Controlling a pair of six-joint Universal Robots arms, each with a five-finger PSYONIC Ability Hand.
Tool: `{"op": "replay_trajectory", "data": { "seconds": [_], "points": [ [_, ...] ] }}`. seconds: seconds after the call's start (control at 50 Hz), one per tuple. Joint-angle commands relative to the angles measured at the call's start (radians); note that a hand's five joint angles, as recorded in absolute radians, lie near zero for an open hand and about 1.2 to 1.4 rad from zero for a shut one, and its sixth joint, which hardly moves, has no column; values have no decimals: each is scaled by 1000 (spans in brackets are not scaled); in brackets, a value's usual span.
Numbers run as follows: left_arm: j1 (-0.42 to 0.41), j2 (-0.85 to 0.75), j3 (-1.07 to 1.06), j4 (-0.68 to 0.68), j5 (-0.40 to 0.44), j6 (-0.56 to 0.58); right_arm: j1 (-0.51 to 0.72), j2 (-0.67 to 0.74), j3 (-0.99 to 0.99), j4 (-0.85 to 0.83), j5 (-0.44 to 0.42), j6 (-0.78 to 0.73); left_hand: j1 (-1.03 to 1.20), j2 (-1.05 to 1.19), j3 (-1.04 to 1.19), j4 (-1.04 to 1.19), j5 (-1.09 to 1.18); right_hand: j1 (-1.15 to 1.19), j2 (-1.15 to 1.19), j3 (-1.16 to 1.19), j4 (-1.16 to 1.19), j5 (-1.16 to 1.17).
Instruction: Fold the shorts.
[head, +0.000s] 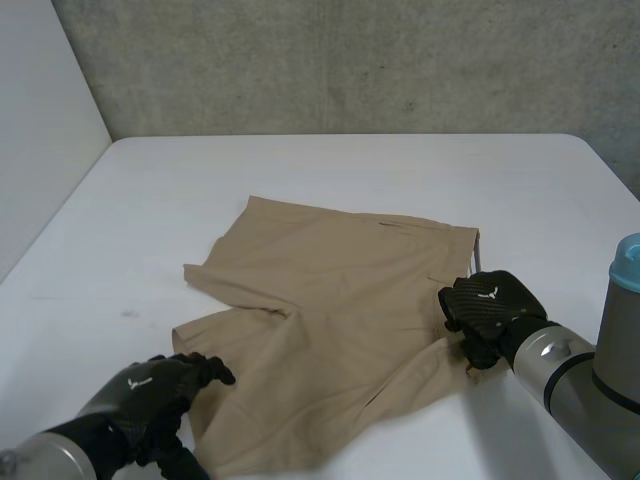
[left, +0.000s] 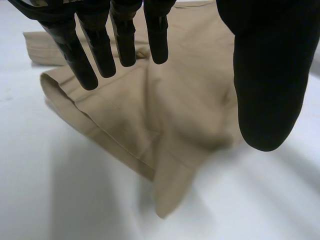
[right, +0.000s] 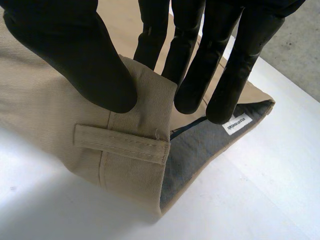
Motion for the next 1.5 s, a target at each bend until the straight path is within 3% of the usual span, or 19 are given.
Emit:
{"op": "replay_trajectory", "data": {
  "seconds": [0.02, 0.14, 0.22, 0.24, 0.32, 0.52, 0.64, 0.72, 0.86, 1.04, 1.12, 1.18, 1.32, 1.4, 1.5],
  "points": [
    [-41, -5, -36, 17, -47, 2, 1, 1, 1, -6, 1, 0, 11, 30, 24, 30, 37, 427, 216, 214, 204, 233],
    [-52, -83, -41, 113, -139, 12, -3, -2, 6, -6, 1, 0, 72, 91, 85, 92, 98, 427, 216, 214, 204, 233],
    [-54, -137, -41, 186, -213, 18, -12, -2, 9, -6, 1, 1, 429, 448, 443, 449, 456, 427, 216, 214, 204, 233],
    [-55, -149, -41, 210, -236, 18, -14, -2, 9, -6, 1, 1, 683, 702, 697, 703, 710, 427, 216, 214, 204, 233],
    [-72, -154, -35, 238, -250, 21, -14, -3, 12, -6, 1, 6, 1039, 1058, 1053, 1059, 1066, 427, 216, 214, 204, 233],
    [-198, -31, 85, 227, -250, 111, -15, -115, 9, 20, 4, -8, 1041, 1060, 1054, 1061, 1067, 427, 216, 214, 204, 233],
    [-179, 82, 218, 171, -236, 240, -18, -227, -10, 125, -7, -36, 1041, 1060, 1054, 1061, 1067, 427, 216, 214, 204, 233],
    [-175, 131, 275, 56, -225, 317, -28, -305, -33, 228, -10, -72, 1041, 1060, 1054, 1061, 1067, 427, 216, 214, 204, 233],
    [-173, 263, 396, -86, -179, 323, -72, -477, -100, 340, -31, -89, 1041, 1060, 1054, 1061, 1067, 427, 216, 214, 204, 233],
    [-117, 267, 410, -92, -118, 325, -161, -497, -126, 368, -110, -102, 1041, 1060, 1054, 1061, 1067, 427, 216, 214, 204, 233],
    [-74, 147, 369, -67, -98, 331, -199, -424, -114, 353, -139, -126, 1041, 1060, 1054, 1061, 1067, 427, 216, 214, 204, 233],
    [-57, 23, 378, -26, -72, 335, -204, -262, -134, 359, -143, -166, 1041, 1060, 1054, 1061, 1067, 427, 216, 214, 204, 233],
    [-52, -330, 550, 117, -66, 372, -181, -20, -247, 316, -120, -191, 1041, 1060, 1054, 1061, 1067, 427, 216, 214, 204, 233],
    [-49, -523, 715, 147, -72, 432, -157, 99, -333, 265, -74, -186, 1041, 1060, 1054, 1061, 1067, 427, 216, 214, 204, 233],
    [-21, -729, 927, 169, -70, 512, -121, 254, -468, 146, 46, -157, 1041, 1060, 1054, 1061, 1067, 427, 216, 214, 204, 233]
  ]
}}
